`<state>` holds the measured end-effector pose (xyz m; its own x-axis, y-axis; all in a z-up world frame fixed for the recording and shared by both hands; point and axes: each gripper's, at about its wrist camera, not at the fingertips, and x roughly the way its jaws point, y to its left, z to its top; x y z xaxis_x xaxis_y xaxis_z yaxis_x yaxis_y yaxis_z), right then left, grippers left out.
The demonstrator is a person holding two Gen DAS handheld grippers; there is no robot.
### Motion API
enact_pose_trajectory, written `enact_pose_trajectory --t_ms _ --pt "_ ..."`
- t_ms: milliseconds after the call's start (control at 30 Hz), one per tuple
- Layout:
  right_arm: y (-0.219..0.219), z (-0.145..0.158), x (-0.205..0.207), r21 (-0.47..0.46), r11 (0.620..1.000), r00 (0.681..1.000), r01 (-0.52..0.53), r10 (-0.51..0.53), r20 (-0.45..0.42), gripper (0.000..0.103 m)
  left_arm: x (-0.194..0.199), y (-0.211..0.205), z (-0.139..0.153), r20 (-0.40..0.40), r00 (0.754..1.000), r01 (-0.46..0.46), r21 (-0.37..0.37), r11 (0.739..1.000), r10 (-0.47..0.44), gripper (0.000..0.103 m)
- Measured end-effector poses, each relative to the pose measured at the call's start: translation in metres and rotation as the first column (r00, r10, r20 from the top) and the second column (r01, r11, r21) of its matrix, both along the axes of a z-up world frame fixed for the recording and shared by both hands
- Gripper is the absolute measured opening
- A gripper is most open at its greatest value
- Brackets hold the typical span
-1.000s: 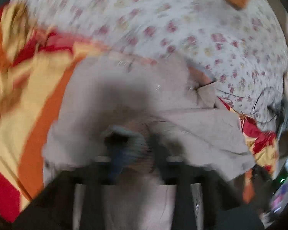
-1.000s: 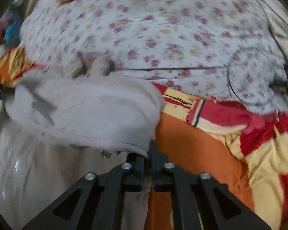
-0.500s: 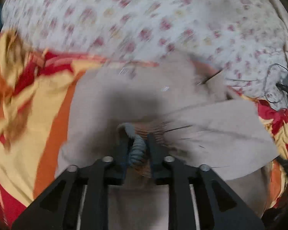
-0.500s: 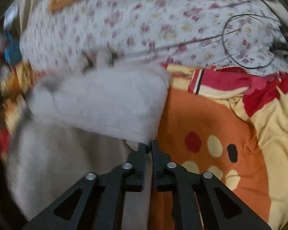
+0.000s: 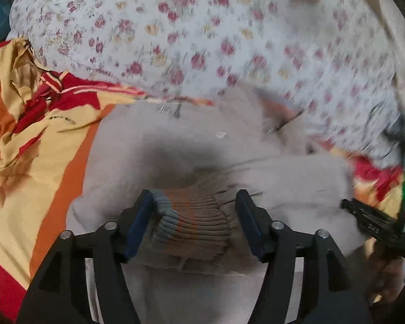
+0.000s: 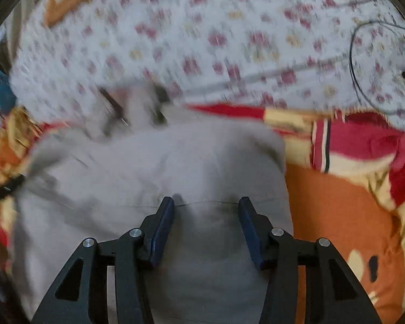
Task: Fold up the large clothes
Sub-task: 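Open the left tool on the cuff while the right tool smooths the jacket side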
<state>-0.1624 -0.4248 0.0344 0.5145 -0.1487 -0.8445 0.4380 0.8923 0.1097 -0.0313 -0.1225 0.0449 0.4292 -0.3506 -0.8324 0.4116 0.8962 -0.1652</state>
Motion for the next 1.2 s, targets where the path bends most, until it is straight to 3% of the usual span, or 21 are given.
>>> enact_pose_trajectory --t_ms 100,200,267,367,467,733,900,1000,1067,1200 --pt "0.002 -0.01 -0.011 -0.031 1.0 1.0 -0.006 0.007 0.019 0.055 0.002 -0.004 -0.02 -0.042 0.999 0.008 0.086 0.996 -0.004 0.073" --pt "-0.009 0.014 -0.023 0.033 0.999 0.999 0.035 -0.036 0.034 0.056 -0.002 -0.002 -0.01 -0.003 1.0 0.001 0.09 0.996 -0.001 0.074" --pt "-0.008 0.031 -0.032 0.017 0.999 0.998 0.028 -0.029 0.056 0.056 -0.004 -0.002 -0.007 0.013 1.0 0.002 0.085 0.996 -0.003 0.074" --pt "0.002 0.044 -0.036 -0.041 0.999 1.0 -0.028 0.027 -0.016 0.057 -0.002 -0.002 -0.015 -0.006 1.0 0.003 0.099 0.995 -0.003 0.076" --pt "0.009 0.026 -0.034 -0.064 0.996 0.995 -0.065 0.059 -0.085 0.057 -0.005 -0.004 -0.019 0.001 1.0 0.001 0.101 0.995 -0.001 0.079" --pt "0.008 0.049 -0.042 -0.044 0.999 1.0 -0.015 0.016 0.011 0.059 -0.011 -0.005 -0.017 0.038 0.999 -0.006 0.13 0.991 0.001 0.079" --pt "-0.001 0.033 -0.027 -0.022 0.999 0.999 0.028 -0.027 0.033 0.059 -0.011 -0.005 -0.018 0.036 0.999 -0.006 0.133 0.991 0.001 0.081" --pt "-0.009 0.012 -0.011 -0.039 0.998 0.999 0.051 -0.052 -0.011 0.059 -0.01 -0.006 -0.019 0.039 0.999 -0.003 0.136 0.991 -0.002 0.082" --pt "-0.02 -0.004 -0.006 -0.011 0.997 0.996 0.072 -0.072 -0.045 0.067 -0.01 -0.006 -0.019 0.039 0.999 -0.001 0.139 0.99 -0.005 0.082" --pt "-0.029 0.009 -0.018 0.041 0.993 0.993 0.113 -0.112 -0.028 0.069 -0.01 -0.005 -0.019 0.036 0.999 0.0 0.136 0.991 -0.005 0.083"
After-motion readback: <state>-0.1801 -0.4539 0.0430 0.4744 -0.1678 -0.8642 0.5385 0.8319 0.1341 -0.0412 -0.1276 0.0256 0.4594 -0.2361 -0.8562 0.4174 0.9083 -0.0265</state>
